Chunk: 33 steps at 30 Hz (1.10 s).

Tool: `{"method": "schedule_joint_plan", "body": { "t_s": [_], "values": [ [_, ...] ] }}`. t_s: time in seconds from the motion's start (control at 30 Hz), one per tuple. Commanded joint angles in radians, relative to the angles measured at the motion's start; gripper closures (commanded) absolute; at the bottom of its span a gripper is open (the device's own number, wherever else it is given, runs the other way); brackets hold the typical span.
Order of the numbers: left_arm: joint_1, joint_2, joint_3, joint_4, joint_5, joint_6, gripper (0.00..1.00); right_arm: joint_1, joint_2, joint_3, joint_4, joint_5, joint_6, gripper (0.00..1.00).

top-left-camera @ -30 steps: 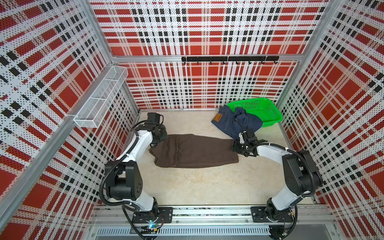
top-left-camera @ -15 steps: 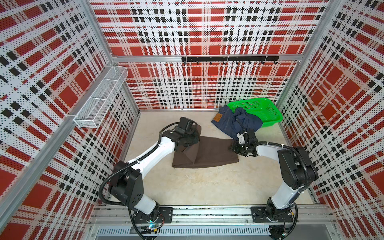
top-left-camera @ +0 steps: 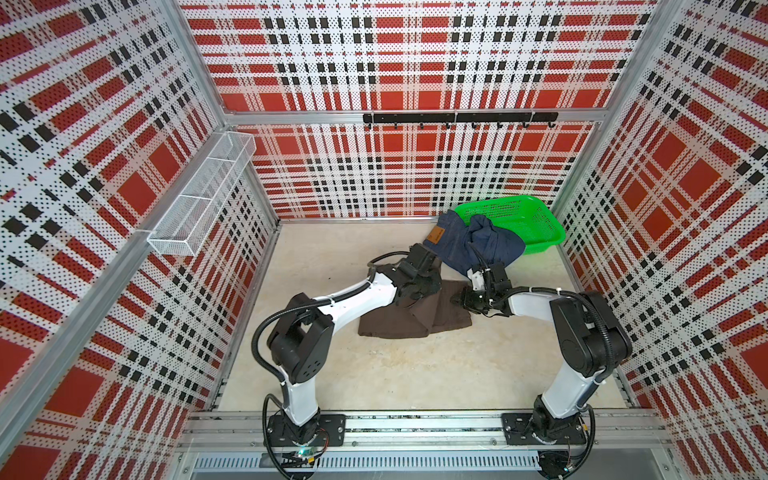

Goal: Fold and stack the trousers
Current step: Fold the trousers at the center of the table.

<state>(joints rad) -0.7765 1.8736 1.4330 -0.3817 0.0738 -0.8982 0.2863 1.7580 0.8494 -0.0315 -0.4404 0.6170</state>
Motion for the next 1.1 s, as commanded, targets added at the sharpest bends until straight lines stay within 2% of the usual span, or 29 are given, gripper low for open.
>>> {"method": "schedule_joint_plan", "body": {
  "t_s": [0.0,0.17,0.4,0.67,0.7,0.8,0.9,1.0,1.07],
  "values": [
    [-0.022,0.040,0.062,0.054,-0.026,-0.020,1.00,0.022,0.022,-0.021,-0.009,-0.027,0.010,0.60],
    [-0.029,0.092,0.103,0.053,-0.060,-0.025,1.00,0.027,0.011,-0.027,-0.011,-0.026,0.011,0.60],
    [-0.030,0.090,0.155,0.023,-0.137,-0.015,1.00,0.031,0.001,-0.032,-0.010,-0.025,0.012,0.60],
    [-0.043,0.185,0.195,0.019,-0.066,-0.003,0.99,0.033,-0.032,-0.024,-0.043,0.014,0.010,0.56],
    [-0.043,0.187,0.197,0.019,-0.059,0.001,0.90,0.033,-0.046,-0.024,-0.052,0.031,0.009,0.55],
    [-0.041,0.166,0.200,0.018,-0.053,0.019,0.76,0.033,-0.119,-0.008,-0.127,0.141,-0.004,0.49],
    [-0.033,0.130,0.203,0.020,-0.041,0.028,0.47,0.031,-0.214,0.015,-0.211,0.273,-0.014,0.43],
    [-0.033,0.083,0.214,0.020,-0.024,0.055,0.30,0.027,-0.302,0.046,-0.288,0.382,-0.024,0.38],
    [-0.033,0.043,0.211,0.021,-0.026,0.070,0.23,0.026,-0.346,0.066,-0.317,0.415,-0.032,0.36]
  ]
}}
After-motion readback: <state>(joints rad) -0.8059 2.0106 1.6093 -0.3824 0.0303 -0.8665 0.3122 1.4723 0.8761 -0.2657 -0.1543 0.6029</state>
